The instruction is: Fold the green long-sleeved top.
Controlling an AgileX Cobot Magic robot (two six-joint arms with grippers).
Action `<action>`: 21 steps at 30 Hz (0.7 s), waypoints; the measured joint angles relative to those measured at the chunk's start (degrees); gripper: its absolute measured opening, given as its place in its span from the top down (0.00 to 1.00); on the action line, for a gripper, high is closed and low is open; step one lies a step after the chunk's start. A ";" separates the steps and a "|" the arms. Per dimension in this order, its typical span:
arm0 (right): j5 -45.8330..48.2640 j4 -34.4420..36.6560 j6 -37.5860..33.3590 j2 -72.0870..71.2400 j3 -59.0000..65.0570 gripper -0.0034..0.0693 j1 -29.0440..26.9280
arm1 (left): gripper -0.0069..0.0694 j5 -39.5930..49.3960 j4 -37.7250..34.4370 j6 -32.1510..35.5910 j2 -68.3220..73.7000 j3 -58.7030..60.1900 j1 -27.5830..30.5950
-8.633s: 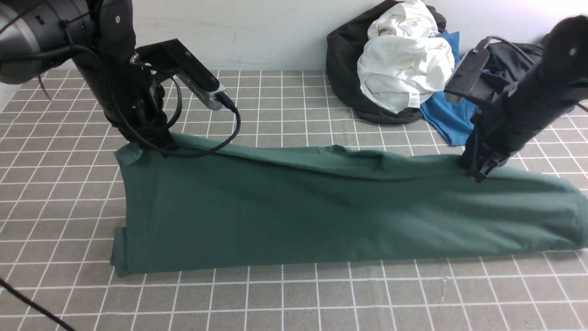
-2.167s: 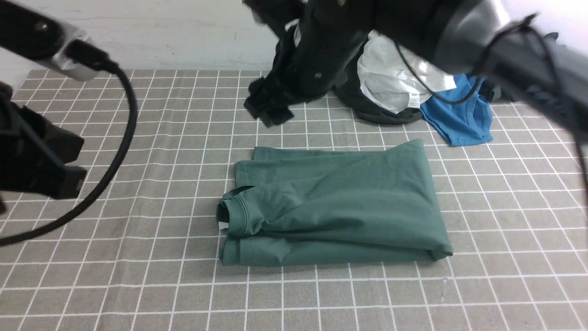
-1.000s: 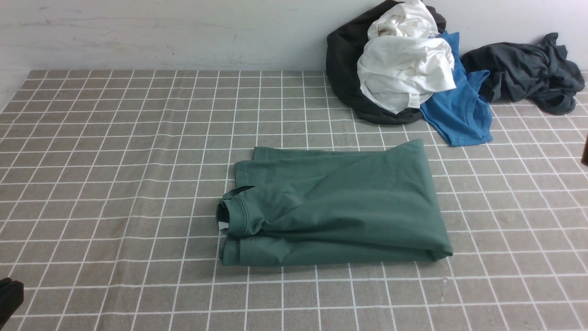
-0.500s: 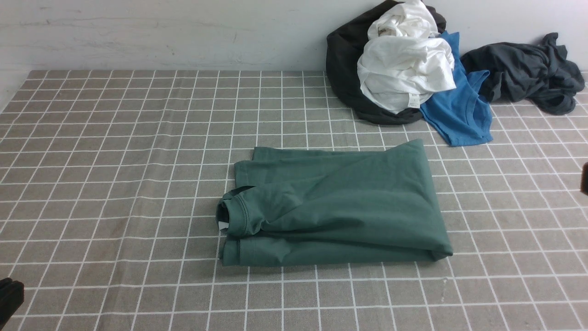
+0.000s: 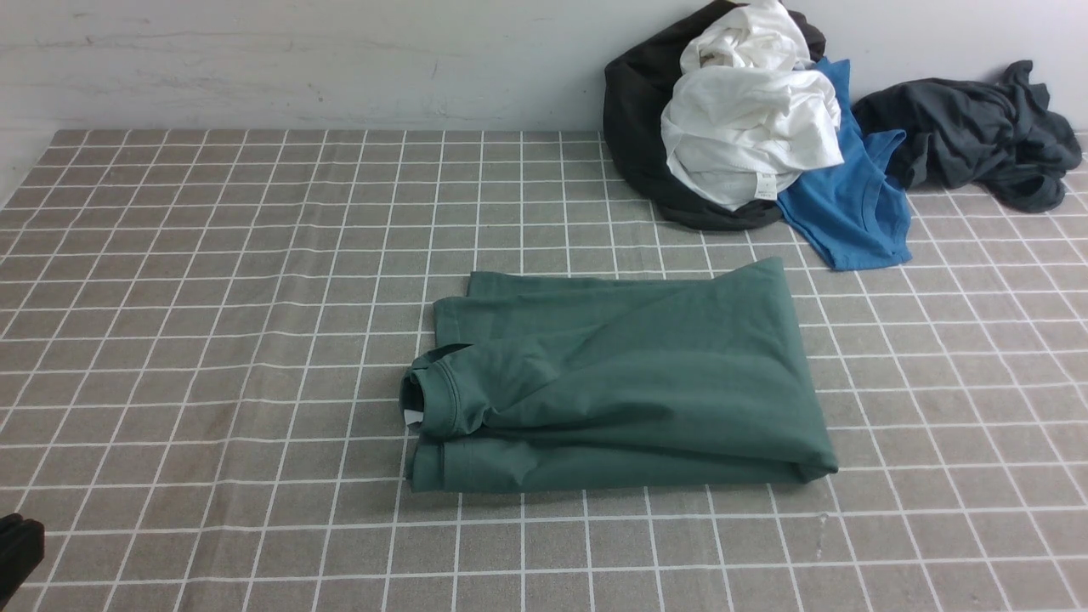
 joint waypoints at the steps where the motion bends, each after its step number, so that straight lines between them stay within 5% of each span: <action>1: -1.59 0.30 0.00 -1.67 2.45 0.97 -3.10 | 0.92 0.00 0.00 0.00 0.00 0.00 0.00; 9: -3.24 0.27 4.23 -16.40 20.05 0.97 -21.76 | 0.92 0.00 0.00 0.00 0.00 0.00 0.00; 21: 6.89 -2.36 7.28 -18.67 21.66 0.97 -23.49 | 0.92 0.00 0.00 0.00 0.00 0.00 0.00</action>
